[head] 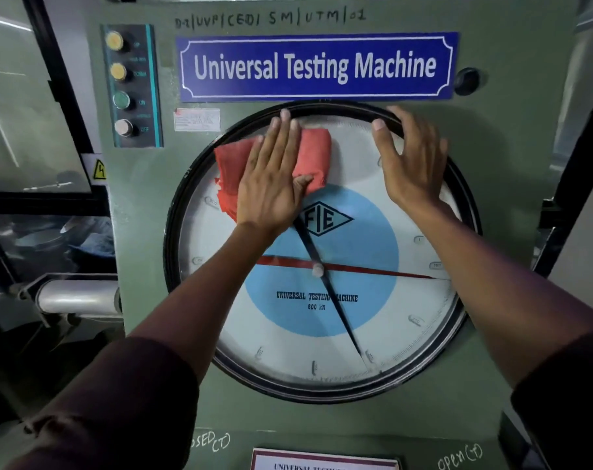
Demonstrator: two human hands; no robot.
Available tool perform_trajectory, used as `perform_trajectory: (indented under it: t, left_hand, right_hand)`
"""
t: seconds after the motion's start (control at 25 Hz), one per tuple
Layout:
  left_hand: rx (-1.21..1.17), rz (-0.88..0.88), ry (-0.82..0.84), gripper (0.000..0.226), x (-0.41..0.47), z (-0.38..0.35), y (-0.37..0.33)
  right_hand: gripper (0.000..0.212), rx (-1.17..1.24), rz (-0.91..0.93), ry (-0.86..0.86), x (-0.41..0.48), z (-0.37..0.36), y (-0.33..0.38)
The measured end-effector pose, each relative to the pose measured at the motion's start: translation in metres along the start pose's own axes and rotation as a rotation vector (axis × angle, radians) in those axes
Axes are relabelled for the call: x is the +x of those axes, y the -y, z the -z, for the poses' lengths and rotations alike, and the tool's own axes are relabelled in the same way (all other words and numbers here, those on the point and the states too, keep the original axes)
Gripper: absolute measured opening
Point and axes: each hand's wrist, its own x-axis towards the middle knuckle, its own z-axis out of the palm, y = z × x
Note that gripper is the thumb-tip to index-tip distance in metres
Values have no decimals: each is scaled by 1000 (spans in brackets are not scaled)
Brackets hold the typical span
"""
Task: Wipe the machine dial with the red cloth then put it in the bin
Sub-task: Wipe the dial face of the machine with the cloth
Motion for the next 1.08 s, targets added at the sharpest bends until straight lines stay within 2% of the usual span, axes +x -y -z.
perform_trajectory:
  t: [0.16, 0.24, 0.32, 0.36, 0.52, 0.6, 0.72, 0.84, 0.92, 1.08]
  left_hand:
    - [-38, -101, 72, 77, -58, -5, -20]
    - [6, -249, 130, 78, -76, -3, -19]
    - [40, -410, 131, 78, -57, 0, -2]
    - [42, -414, 108, 77, -35, 2, 6]
    - [29, -52, 5, 74, 18, 2, 5]
    - [5, -52, 10, 75, -2, -4, -5]
    - [17, -279, 103, 78, -42, 1, -8]
    - [78, -494, 137, 77, -30, 8, 10]
    - [130, -408, 64, 74, -4, 15, 28]
    - [123, 38, -72, 76, 36, 37, 72]
  right_hand:
    - [58, 7, -2, -22, -1, -1, 3]
    - [59, 9, -5, -18, -1, 1, 4]
    - [61, 1, -1, -5, -2, 2, 4]
    - [61, -6, -4, -3, -1, 2, 3]
    - [62, -11, 2, 9, 0, 0, -1]
    - [64, -15, -2, 18, 0, 1, -1]
    - [66, -24, 3, 70, -1, 6, 1]
    - [64, -50, 23, 116, 1, 11, -4]
    - [62, -34, 26, 149, 3, 12, -10]
    - [62, -2, 7, 180, 7, 10, -18]
